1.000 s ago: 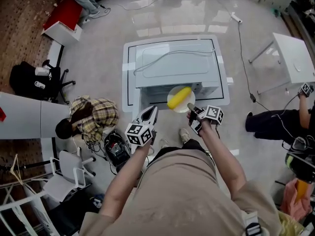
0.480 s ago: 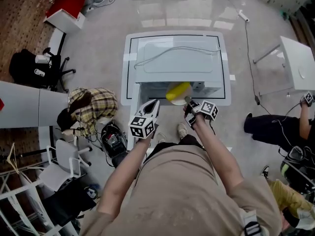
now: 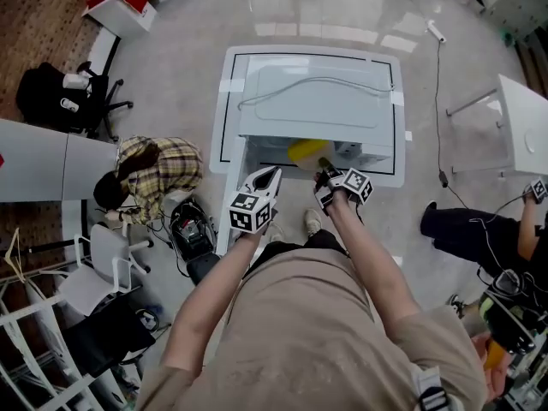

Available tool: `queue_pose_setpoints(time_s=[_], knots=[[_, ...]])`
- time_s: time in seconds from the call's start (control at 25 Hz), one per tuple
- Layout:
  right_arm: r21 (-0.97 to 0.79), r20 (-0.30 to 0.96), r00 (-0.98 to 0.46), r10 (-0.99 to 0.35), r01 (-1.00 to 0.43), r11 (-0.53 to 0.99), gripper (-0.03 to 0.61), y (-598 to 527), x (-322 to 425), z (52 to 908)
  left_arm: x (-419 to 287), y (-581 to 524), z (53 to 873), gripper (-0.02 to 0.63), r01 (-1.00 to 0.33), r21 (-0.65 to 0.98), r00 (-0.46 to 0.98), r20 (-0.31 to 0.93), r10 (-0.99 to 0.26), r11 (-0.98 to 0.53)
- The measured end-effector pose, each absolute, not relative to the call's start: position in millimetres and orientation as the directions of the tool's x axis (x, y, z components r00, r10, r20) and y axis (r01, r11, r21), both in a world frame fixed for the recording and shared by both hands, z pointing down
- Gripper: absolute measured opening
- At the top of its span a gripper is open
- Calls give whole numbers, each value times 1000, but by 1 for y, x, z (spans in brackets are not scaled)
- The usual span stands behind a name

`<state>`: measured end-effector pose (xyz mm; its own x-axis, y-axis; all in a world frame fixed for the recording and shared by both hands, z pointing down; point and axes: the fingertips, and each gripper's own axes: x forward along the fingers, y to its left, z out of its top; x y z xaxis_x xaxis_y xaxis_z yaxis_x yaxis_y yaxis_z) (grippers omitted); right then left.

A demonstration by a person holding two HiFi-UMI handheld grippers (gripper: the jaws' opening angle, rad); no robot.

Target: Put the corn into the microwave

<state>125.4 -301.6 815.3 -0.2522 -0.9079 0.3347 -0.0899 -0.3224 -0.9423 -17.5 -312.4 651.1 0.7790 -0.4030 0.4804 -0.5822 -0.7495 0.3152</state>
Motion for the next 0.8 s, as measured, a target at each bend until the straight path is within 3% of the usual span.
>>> queue_pose_setpoints(time_s=[0.8], knots=[[-925,380,-198,-903,-108,-365,17,-340,123,850,-18,-318,657,5,-571,307,780,493,-385,-762]])
